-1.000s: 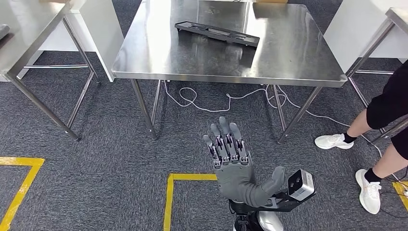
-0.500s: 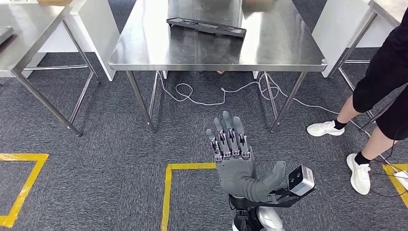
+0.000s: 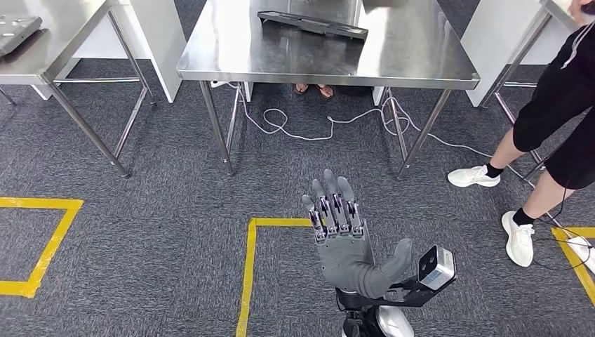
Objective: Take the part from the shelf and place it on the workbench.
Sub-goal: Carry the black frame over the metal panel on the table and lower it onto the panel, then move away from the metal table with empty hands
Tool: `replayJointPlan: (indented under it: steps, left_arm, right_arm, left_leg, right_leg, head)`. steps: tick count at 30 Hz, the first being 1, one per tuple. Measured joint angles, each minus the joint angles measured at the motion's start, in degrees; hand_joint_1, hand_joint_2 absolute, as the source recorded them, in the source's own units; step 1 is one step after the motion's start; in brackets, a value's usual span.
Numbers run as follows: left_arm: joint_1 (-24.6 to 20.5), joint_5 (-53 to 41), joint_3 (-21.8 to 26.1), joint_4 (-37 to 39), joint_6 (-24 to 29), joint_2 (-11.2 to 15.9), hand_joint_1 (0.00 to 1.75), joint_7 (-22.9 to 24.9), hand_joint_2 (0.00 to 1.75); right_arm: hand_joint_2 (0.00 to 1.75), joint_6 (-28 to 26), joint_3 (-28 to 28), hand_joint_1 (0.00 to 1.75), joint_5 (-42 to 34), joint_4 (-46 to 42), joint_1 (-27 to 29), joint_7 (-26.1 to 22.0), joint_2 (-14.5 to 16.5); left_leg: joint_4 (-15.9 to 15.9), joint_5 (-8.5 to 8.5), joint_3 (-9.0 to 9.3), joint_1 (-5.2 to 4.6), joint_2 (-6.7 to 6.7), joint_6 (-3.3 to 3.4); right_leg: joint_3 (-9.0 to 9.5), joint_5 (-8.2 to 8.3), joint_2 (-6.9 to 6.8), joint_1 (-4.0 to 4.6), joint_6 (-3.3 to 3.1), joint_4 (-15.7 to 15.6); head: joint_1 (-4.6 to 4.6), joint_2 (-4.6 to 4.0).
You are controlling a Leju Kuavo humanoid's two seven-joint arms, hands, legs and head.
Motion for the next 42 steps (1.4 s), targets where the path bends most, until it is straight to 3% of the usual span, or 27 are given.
replayJointPlan:
  steps: [1, 2, 4, 5, 6, 7, 8, 9, 11, 12, 15, 16, 17, 19, 20, 22, 24, 26, 29, 31, 33, 34, 35, 37, 38, 40, 42]
  left_arm:
    - [0.04, 0.0, 0.0, 0.0, 0.0, 0.0, 0.0, -0.1, 0.0]
    - [0.09, -0.02, 0.0, 0.0, 0.01, -0.01, 0.0, -0.2, 0.0]
    - [0.26, -0.12, 0.0, 0.01, 0.08, -0.19, 0.0, -0.35, 0.0]
    - [0.34, -0.22, 0.0, 0.02, 0.19, -0.3, 0.0, -0.41, 0.0]
    - [0.41, -0.34, -0.01, 0.02, 0.34, -0.42, 0.0, -0.45, 0.0]
    - [0.44, -0.47, -0.01, 0.02, 0.57, -0.51, 0.0, -0.48, 0.0]
    - [0.45, -0.59, -0.02, 0.02, 0.79, -0.58, 0.0, -0.52, 0.0]
    - [0.46, -0.77, -0.02, 0.03, 0.96, -0.68, 0.0, -0.55, 0.0]
    - [0.56, -1.15, -0.05, 0.07, 1.18, -0.83, 0.0, -0.57, 0.0]
    - [0.67, -1.36, -0.08, 0.11, 1.26, -0.87, 0.0, -0.56, 0.0]
    - [0.85, -1.72, -0.13, 0.28, 1.58, -0.92, 0.0, -0.57, 0.0]
    - [0.89, -1.78, -0.15, 0.34, 1.7, -0.92, 0.0, -0.62, 0.0]
    - [0.99, -1.8, -0.16, 0.38, 1.86, -0.93, 0.0, -0.69, 0.0]
    - [1.32, -1.81, -0.21, 0.44, 2.22, -0.96, 0.0, -0.85, 0.0]
    - [1.45, -1.83, -0.23, 0.44, 2.4, -0.96, 0.0, -0.9, 0.0]
    - [1.52, -1.85, -0.27, 0.44, 2.61, -0.96, 0.0, -0.98, 0.0]
    - [1.5, -1.92, -0.31, 0.44, 2.9, -0.97, 0.0, -1.04, 0.0]
    - [1.49, -1.98, -0.34, 0.44, 3.16, -0.98, 0.0, -1.08, 0.0]
    - [1.48, -2.03, -0.35, 0.44, 3.26, -0.98, 0.0, -1.08, 0.0]
    - [1.51, -2.21, -0.4, 0.46, 3.66, -0.98, 0.0, -1.08, 0.0]
    - [1.54, -2.32, -0.48, 0.51, 4.74, -0.99, 0.0, -0.69, 0.0]
    - [1.53, -2.3, -0.49, 0.54, 5.23, -1.01, 0.0, -0.42, 0.0]
    - [1.54, -2.26, -0.49, 0.57, 5.66, -1.01, 0.0, -0.14, 0.0]
    - [1.56, -2.23, -0.49, 0.63, 6.06, -1.02, 0.0, 0.05, 0.0]
    - [1.56, -2.23, -0.49, 0.66, 6.26, -1.02, 0.0, 0.1, 0.0]
    - [1.55, -2.23, -0.49, 0.73, 6.67, -1.03, 0.0, 0.2, 0.0]
    - [1.54, -2.24, -0.5, 0.79, 6.98, -1.04, 0.0, 0.31, 0.0]
  right_arm:
    - [0.0, -1.44, -0.33, 0.0, 0.46, 0.59, 0.34, 0.35, -0.25]
    - [0.0, -3.44, -0.7, 0.0, 1.04, 1.42, 0.74, 1.01, -0.5]
    - [0.0, -8.81, -1.42, 0.0, 2.24, 4.06, 1.48, 3.35, -0.86]
    - [0.0, -12.36, -1.69, 0.0, 3.01, 6.06, 1.72, 4.9, -0.97]
    - [0.0, -16.16, -1.86, 0.0, 3.83, 8.48, 1.76, 6.35, -1.02]
    - [0.0, -19.75, -1.94, 0.0, 4.59, 11.3, 1.65, 7.44, -1.01]
    - [0.0, -23.3, -1.97, 0.0, 5.35, 14.94, 1.42, 8.16, -0.97]
    - [0.0, -26.26, -1.97, 0.0, 5.92, 19.17, 1.07, 8.36, -0.9]
    - [0.0, -30.82, -1.91, 0.0, 6.72, 29.62, 0.04, 7.75, -0.49]
    - [0.0, -32.42, -1.82, 0.0, 6.91, 35.19, -0.69, 7.23, -0.15]
    - [0.0, -36.64, -1.23, 0.0, 7.69, 51.95, -2.57, 6.9, 1.27]
    - [0.0, -38.31, -0.83, 0.0, 8.32, 56.79, -2.76, 7.38, 1.64]
    - [0.0, -39.63, -0.34, 0.0, 9.01, 60.84, -2.79, 8.24, 1.87]
    - [0.0, -40.78, 0.78, 0.0, 9.99, 67.53, -2.63, 10.74, 2.04]
    - [0.0, -40.65, 1.23, 0.0, 10.21, 70.17, -2.51, 11.87, 2.05]
    - [0.0, -40.37, 1.93, 0.0, 10.39, 73.94, -2.2, 12.9, 2.09]
    - [0.0, -40.51, 2.48, 0.0, 11.07, 76.51, -2.27, 13.97, 2.15]
    - [0.0, -40.77, 2.78, 0.0, 11.85, 77.72, -2.49, 15.1, 2.2]
    - [0.0, -40.86, 2.91, 0.0, 12.14, 77.96, -2.54, 15.53, 2.21]
    - [0.0, -40.22, 3.97, 0.0, 13.57, 79.17, -2.56, 18.72, 2.16]
    - [0.0, -37.47, 7.14, 0.0, 16.35, 81.88, -2.04, 27.35, 1.7]
    - [0.0, -36.04, 8.76, 0.0, 17.45, 83.06, -1.72, 31.23, 1.38]
    - [0.0, -34.95, 10.12, 0.0, 18.25, 83.89, -1.43, 34.11, 1.06]
    - [0.0, -34.41, 11.37, 0.0, 18.94, 84.38, -1.5, 35.3, 0.69]
    - [0.0, -34.31, 11.83, 0.0, 19.16, 84.49, -1.63, 35.28, 0.56]
    - [0.0, -34.28, 12.56, 0.0, 19.41, 84.67, -1.84, 34.97, 0.53]
    - [0.0, -34.3, 13.05, 0.0, 19.49, 84.81, -1.92, 34.62, 0.63]
  left_leg:
    - [0.02, 0.79, -0.98, -0.03, 0.06, -0.03]
    - [0.05, 1.68, -2.11, -0.01, 0.14, -0.12]
    - [0.23, 3.41, -4.37, 0.1, 0.28, -0.53]
    - [0.46, 4.26, -5.4, 0.16, 0.33, -0.84]
    - [0.76, 4.95, -6.25, 0.16, 0.33, -1.21]
    - [1.0, 5.69, -6.77, 0.13, 0.33, -1.58]
    - [1.12, 6.39, -7.14, 0.1, 0.32, -1.9]
    - [1.05, 7.06, -7.31, 0.13, 0.31, -2.24]
    - [1.04, 7.49, -7.52, 0.41, 0.08, -2.82]
    - [1.91, 6.08, -7.86, 0.6, -0.06, -3.08]
    - [10.96, -3.52, -9.72, 0.91, -0.45, -3.63]
    - [14.8, -5.57, -10.18, 0.92, -0.52, -3.79]
    - [17.58, -5.89, -10.14, 0.95, -0.54, -3.9]
    - [17.93, -3.36, -7.59, 1.03, -0.53, -3.87]
    - [15.19, -2.11, -4.86, 1.06, -0.58, -3.76]
    - [7.35, -2.5, 1.16, 0.9, -0.8, -3.33]
    - [2.41, -4.26, 4.05, 0.51, -0.89, -2.71]
    - [1.67, -4.72, 4.04, 0.28, -0.79, -2.32]
    - [1.67, -4.74, 3.99, 0.22, -0.76, -2.23]
    - [1.28, -3.99, 3.53, 0.23, -0.65, -1.62]
    - [0.86, -2.01, 1.54, 0.15, -0.32, -0.68]
    - [0.86, -1.05, 0.37, 0.11, -0.14, -0.5]
    - [0.93, -0.27, -0.63, 0.05, 0.0, -0.55]
    - [1.24, 0.45, -1.29, -0.05, 0.16, -1.06]
    - [1.45, 0.68, -1.47, -0.13, 0.23, -1.35]
    - [1.82, 0.98, -1.84, -0.24, 0.31, -1.84]
    - [1.91, 1.22, -2.03, -0.02, 0.26, -1.91]
  right_leg:
    - [-0.4, -1.43, 0.04, -0.17, 0.19, 3.36]
    - [-0.13, -1.48, 0.06, -0.36, 0.82, 5.81]
    - [3.09, 1.28, 0.07, -0.75, 2.58, 5.28]
    - [6.33, 2.25, 0.07, -0.93, 3.14, 2.0]
    - [10.3, 1.91, 0.08, -0.9, 3.2, -3.09]
    - [13.49, 0.87, 0.14, -0.78, 2.86, -7.67]
    - [15.68, -0.24, 0.24, -0.62, 2.47, -11.23]
    - [16.5, -0.92, 0.34, -0.33, 2.11, -13.03]
    - [15.66, -0.29, 0.31, -0.56, 1.33, -12.96]
    - [15.23, 0.24, 0.18, -0.73, 0.7, -12.89]
    - [13.31, 2.25, -0.39, -0.61, -0.93, -12.84]
    - [12.48, 2.88, -0.58, -0.37, -1.08, -12.73]
    - [11.62, 3.47, -0.73, -0.2, -1.06, -12.53]
    - [9.67, 4.51, -0.79, -0.05, -0.83, -11.81]
    - [8.72, 4.94, -0.73, -0.05, -0.63, -11.31]
    - [7.17, 5.59, -0.63, 0.09, -0.08, -10.32]
    - [6.25, 6.21, -0.59, 0.21, 0.59, -9.79]
    - [5.87, 6.64, -0.58, 0.14, 0.98, -9.74]
    - [5.79, 6.77, -0.58, 0.09, 1.07, -9.76]
    - [5.22, 6.59, -0.5, 0.12, 1.39, -9.23]
    - [2.39, 1.92, -0.19, -0.11, 1.42, -1.27]
    - [2.05, -0.34, -0.04, -0.37, 1.56, 1.82]
    - [2.98, -1.76, 0.04, -0.58, 1.88, 2.98]
    - [8.99, -0.23, 0.03, -0.84, 2.82, -5.14]
    - [11.07, 0.4, 0.1, -0.81, 2.8, -8.6]
    - [12.3, 0.82, 0.23, -0.65, 2.24, -11.44]
    - [12.12, 1.14, 0.27, -0.53, 1.72, -11.35]
  head:
    - [0.03, 0.0]
    - [0.07, -0.01]
    - [0.06, -0.01]
    - [0.09, -0.01]
    - [0.14, -0.01]
    - [0.1, 0.0]
    - [0.11, 0.0]
    - [0.1, 0.0]
    - [0.08, 0.01]
    - [0.06, 0.01]
    - [-0.17, 0.0]
    - [-0.22, 0.0]
    - [-0.2, 0.0]
    - [-0.21, -0.01]
    - [-0.23, -0.01]
    - [-0.2, 0.0]
    - [-0.18, 0.0]
    - [-0.22, -0.01]
    - [-0.23, 0.0]
    - [-0.16, 0.01]
    - [-0.01, 0.0]
    - [0.04, 0.0]
    - [0.12, 0.0]
    - [0.2, 0.0]
    - [0.19, 0.01]
    - [0.18, 0.01]
    - [0.17, -0.01]
